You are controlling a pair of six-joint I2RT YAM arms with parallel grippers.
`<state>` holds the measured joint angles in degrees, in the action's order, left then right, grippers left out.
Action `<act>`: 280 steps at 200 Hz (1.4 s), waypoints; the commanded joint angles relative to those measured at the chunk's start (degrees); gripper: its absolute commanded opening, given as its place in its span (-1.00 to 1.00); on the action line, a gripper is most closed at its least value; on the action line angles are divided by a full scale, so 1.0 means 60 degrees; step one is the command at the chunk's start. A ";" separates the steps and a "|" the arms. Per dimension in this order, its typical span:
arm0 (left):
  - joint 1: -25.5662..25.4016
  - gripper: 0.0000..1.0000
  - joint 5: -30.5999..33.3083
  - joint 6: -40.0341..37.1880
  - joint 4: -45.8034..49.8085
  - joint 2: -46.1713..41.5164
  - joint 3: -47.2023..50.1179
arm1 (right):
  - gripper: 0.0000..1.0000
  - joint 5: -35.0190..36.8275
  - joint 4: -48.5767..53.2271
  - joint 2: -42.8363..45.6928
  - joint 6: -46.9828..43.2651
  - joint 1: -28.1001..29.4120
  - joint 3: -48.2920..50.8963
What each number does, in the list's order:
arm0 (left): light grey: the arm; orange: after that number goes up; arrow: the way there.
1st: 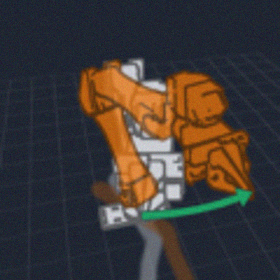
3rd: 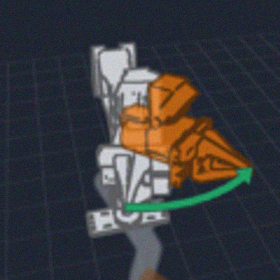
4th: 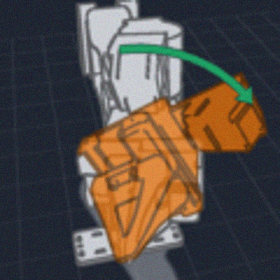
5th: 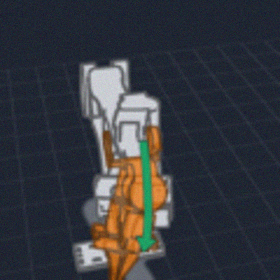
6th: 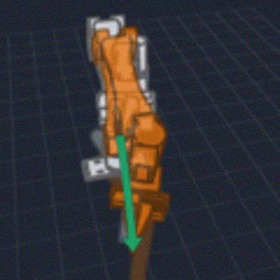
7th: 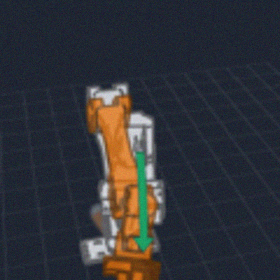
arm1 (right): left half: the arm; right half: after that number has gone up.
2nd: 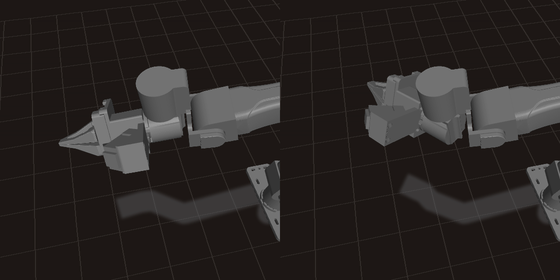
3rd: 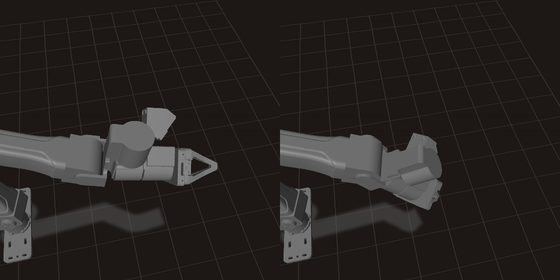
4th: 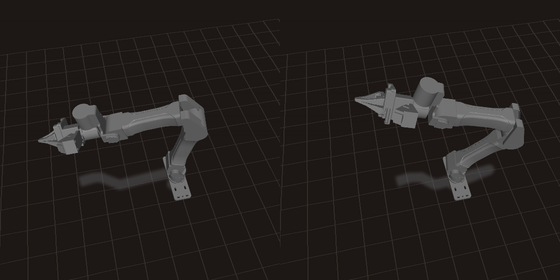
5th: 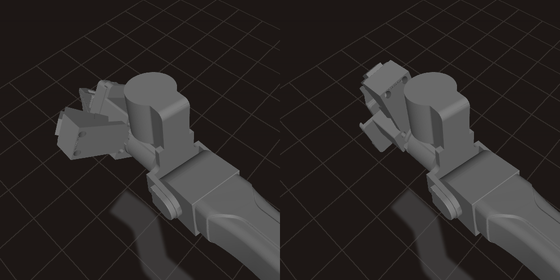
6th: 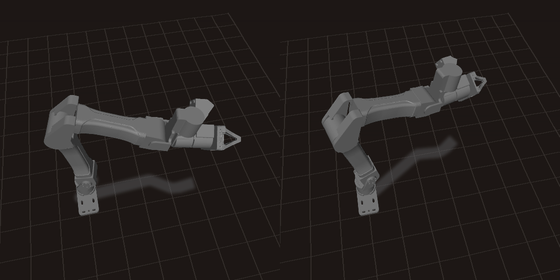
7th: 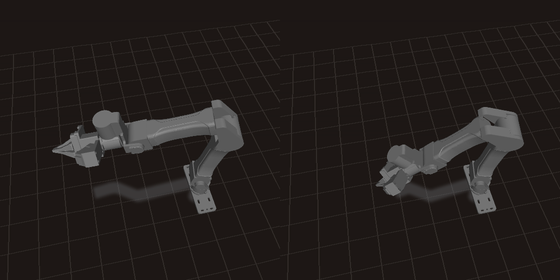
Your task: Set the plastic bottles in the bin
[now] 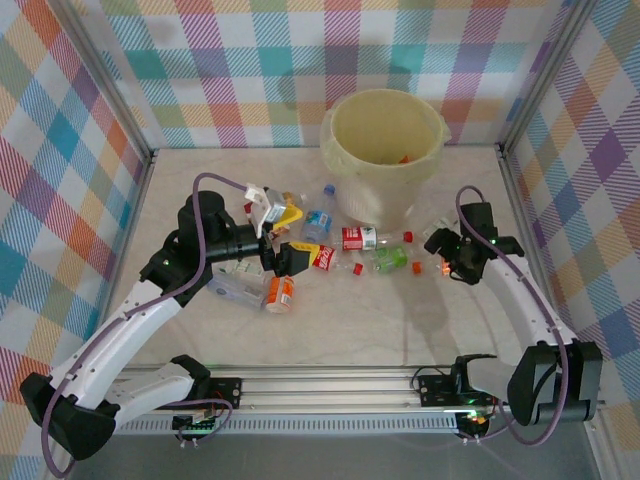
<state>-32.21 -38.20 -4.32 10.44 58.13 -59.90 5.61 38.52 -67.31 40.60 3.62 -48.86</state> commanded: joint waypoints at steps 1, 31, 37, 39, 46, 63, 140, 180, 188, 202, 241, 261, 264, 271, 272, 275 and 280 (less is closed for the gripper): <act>-0.0111 1.00 -0.0295 -0.0073 -0.0013 0.0093 -0.0300 | 0.83 -0.0114 -0.0673 0.0024 0.0836 -0.0340 0.0511; -0.0140 1.00 -0.0270 -0.0101 0.0033 0.0110 -0.0318 | 0.85 -0.0397 -0.1468 -0.0131 0.1252 -0.0816 0.1102; -0.0140 1.00 -0.0266 -0.0103 0.0033 0.0111 -0.0326 | 0.85 -0.0458 -0.1570 -0.0181 0.1312 -0.0872 0.1179; -0.0140 1.00 -0.0258 -0.0101 0.0040 0.0119 -0.0325 | 0.85 -0.0464 -0.1623 -0.0201 0.1336 -0.0890 0.1202; -0.0140 1.00 -0.0255 -0.0101 0.0047 0.0123 -0.0329 | 0.85 -0.0519 -0.1785 -0.0281 0.1401 -0.0936 0.1261; -0.0155 1.00 -0.0255 -0.0125 0.0062 0.0129 -0.0339 | 0.85 -0.0558 -0.2135 -0.0501 0.1602 -0.1017 0.1381; -0.0184 1.00 -0.0206 -0.0174 0.0150 0.0121 -0.0374 | 0.87 -0.0527 -0.3618 -0.1419 0.3004 -0.1197 0.1850; -0.0184 1.00 -0.0153 -0.0201 0.0194 0.0097 -0.0374 | 0.83 -0.0341 -0.4345 -0.1596 0.4077 -0.1233 0.2305; -0.0178 1.00 -0.0147 -0.0208 0.0194 0.0095 -0.0389 | 0.80 -0.0285 -0.4464 -0.1624 0.4272 -0.1241 0.2370; -0.0198 1.00 -0.0120 -0.0218 0.0209 0.0097 -0.0393 | 0.76 -0.0203 -0.4676 -0.1643 0.4520 -0.1239 0.2513; -0.0199 1.00 -0.0109 -0.0218 0.0223 0.0077 -0.0388 | 0.66 -0.0071 -0.5025 -0.1724 0.4889 -0.1265 0.2720; -0.0200 1.00 -0.0095 -0.0233 0.0223 0.0082 -0.0389 | 0.60 -0.0048 -0.5151 -0.1757 0.4952 -0.1312 0.2753; -0.0212 1.00 -0.0094 -0.0235 0.0223 0.0082 -0.0392 | 0.59 -0.0053 -0.5158 -0.1760 0.4947 -0.1310 0.2753; -0.0210 1.00 -0.0086 -0.0236 0.0236 0.0074 -0.0388 | 0.58 -0.0037 -0.5176 -0.1757 0.4889 -0.1331 0.2738; -0.0212 1.00 -0.0083 -0.0235 0.0237 0.0078 -0.0395 | 0.57 -0.0039 -0.5183 -0.1751 0.4884 -0.1326 0.2738; -0.0213 1.00 -0.0073 -0.0233 0.0238 0.0071 -0.0394 | 0.56 -0.0020 -0.5202 -0.1739 0.4852 -0.1325 0.2731; -0.0213 1.00 -0.0079 -0.0240 0.0258 0.0082 -0.0402 | 0.54 -0.0015 -0.5205 -0.1718 0.4804 -0.1344 0.2731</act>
<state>-32.62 -38.48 -4.60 12.14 58.87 -60.27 4.29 11.29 -77.14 68.71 -3.79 -33.41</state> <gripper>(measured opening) 0.997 0.796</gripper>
